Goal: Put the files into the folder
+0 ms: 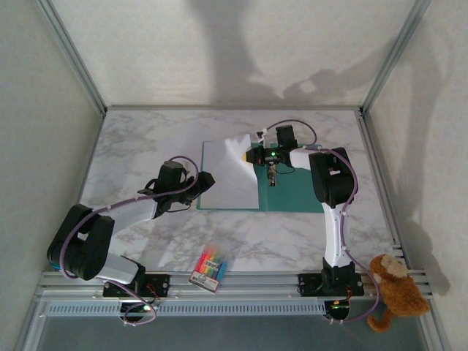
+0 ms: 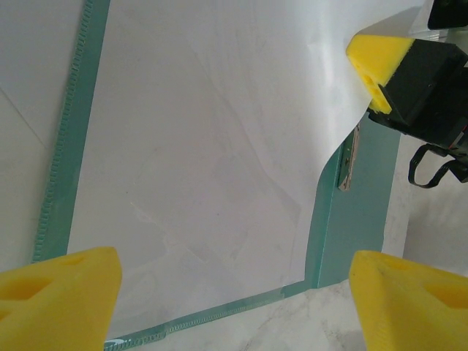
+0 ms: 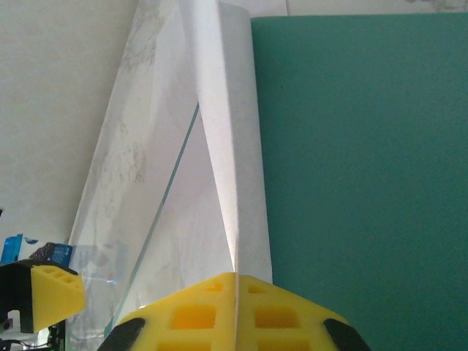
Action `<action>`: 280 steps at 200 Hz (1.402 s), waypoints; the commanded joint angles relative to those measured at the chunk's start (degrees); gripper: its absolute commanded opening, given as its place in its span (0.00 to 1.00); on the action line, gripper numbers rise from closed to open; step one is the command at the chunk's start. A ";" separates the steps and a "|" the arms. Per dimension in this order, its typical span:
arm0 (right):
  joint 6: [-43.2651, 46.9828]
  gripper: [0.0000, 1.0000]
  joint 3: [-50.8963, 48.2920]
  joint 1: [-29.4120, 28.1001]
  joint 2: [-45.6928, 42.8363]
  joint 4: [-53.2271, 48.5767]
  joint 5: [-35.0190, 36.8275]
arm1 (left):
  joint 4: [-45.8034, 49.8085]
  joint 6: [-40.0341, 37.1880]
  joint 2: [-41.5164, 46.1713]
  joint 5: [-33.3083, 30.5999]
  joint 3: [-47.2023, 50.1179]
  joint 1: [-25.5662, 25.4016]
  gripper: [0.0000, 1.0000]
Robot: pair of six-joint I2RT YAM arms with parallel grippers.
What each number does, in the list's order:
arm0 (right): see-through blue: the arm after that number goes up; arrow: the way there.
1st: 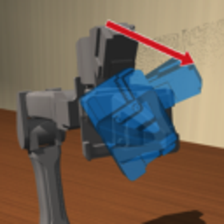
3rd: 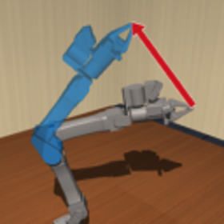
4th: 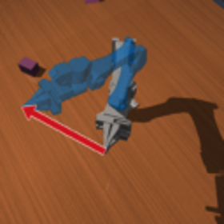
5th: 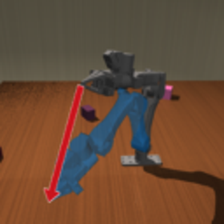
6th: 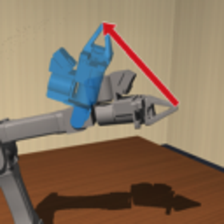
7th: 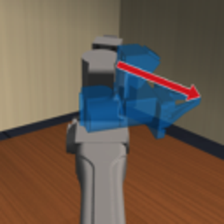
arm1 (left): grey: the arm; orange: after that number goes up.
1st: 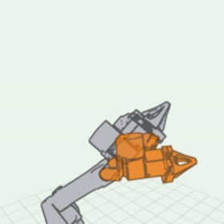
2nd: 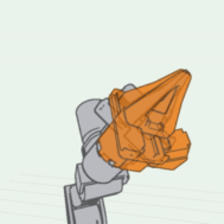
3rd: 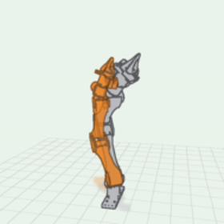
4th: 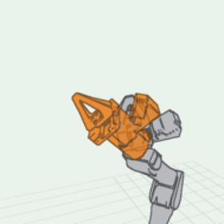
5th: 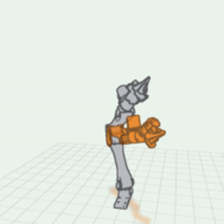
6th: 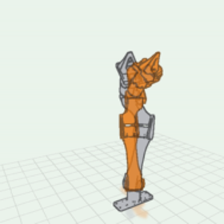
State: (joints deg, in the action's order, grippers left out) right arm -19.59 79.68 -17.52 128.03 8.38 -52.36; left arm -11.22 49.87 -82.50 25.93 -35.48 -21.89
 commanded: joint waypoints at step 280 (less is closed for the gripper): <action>-1.61 0.00 0.61 1.53 -3.30 -1.37 6.00 | -0.39 -0.97 0.81 0.44 2.67 1.76 0.82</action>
State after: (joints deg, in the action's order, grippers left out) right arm -22.06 81.08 -16.82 127.70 6.59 -46.46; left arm -11.29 49.67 -81.76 25.98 -33.50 -20.62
